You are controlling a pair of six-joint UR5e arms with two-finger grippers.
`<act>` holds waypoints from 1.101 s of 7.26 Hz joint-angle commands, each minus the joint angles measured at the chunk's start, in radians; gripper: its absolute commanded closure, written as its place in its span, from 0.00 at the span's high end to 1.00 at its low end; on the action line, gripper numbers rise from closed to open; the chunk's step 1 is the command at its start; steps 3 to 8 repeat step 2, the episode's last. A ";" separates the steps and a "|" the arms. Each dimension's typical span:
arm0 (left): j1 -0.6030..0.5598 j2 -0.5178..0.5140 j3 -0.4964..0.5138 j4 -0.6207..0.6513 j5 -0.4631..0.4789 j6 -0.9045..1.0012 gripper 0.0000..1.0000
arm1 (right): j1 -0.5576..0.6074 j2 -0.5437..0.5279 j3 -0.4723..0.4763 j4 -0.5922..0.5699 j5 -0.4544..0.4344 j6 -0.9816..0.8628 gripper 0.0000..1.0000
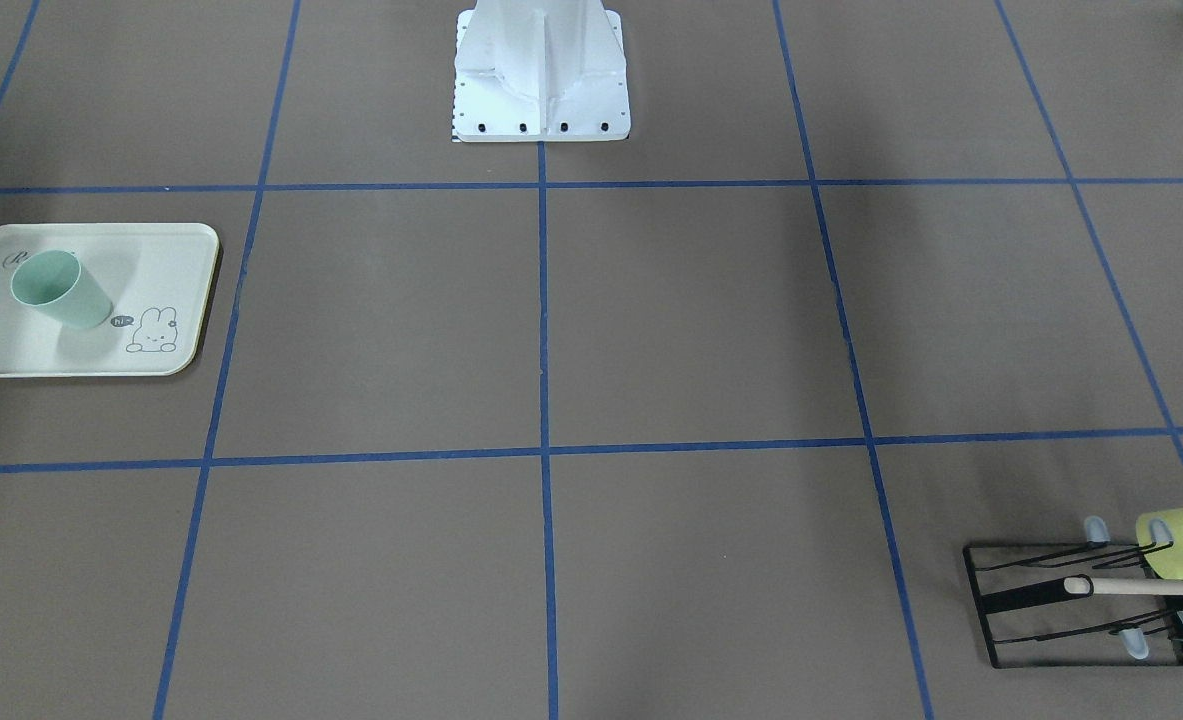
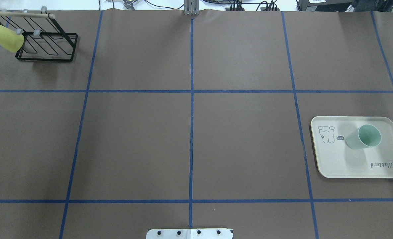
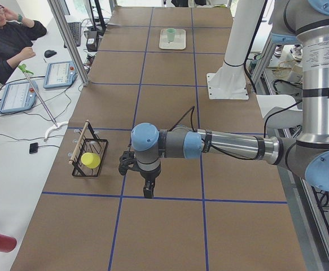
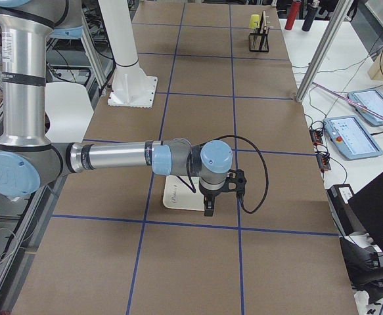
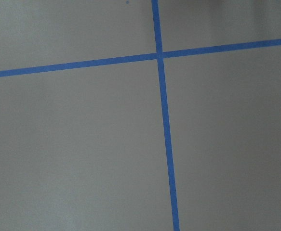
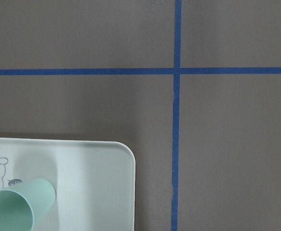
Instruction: Left arm grabs green cup and hands to right arm on tray
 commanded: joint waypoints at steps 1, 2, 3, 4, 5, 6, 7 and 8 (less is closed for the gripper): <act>0.000 -0.001 0.000 0.000 0.002 0.000 1.00 | 0.000 -0.005 0.001 0.003 0.000 0.001 1.00; 0.000 -0.001 0.000 0.000 0.002 0.000 1.00 | 0.000 -0.005 0.001 0.003 0.000 0.001 1.00; 0.000 -0.001 0.000 0.000 0.002 0.000 1.00 | 0.000 -0.005 0.001 0.003 0.000 0.001 1.00; 0.000 -0.001 0.000 0.000 0.002 0.000 1.00 | 0.000 -0.005 0.001 0.003 0.000 0.001 1.00; 0.000 -0.001 0.000 0.000 0.002 0.000 1.00 | 0.000 -0.005 0.001 0.003 0.000 0.001 1.00; 0.000 -0.001 0.000 0.000 0.002 0.000 1.00 | 0.000 -0.005 0.001 0.003 0.000 0.001 1.00; 0.000 -0.001 0.000 0.000 0.002 0.000 1.00 | 0.000 -0.005 0.001 0.003 0.000 0.001 1.00; 0.000 -0.001 0.000 0.000 0.002 0.000 1.00 | 0.000 -0.005 0.001 0.003 0.000 0.001 1.00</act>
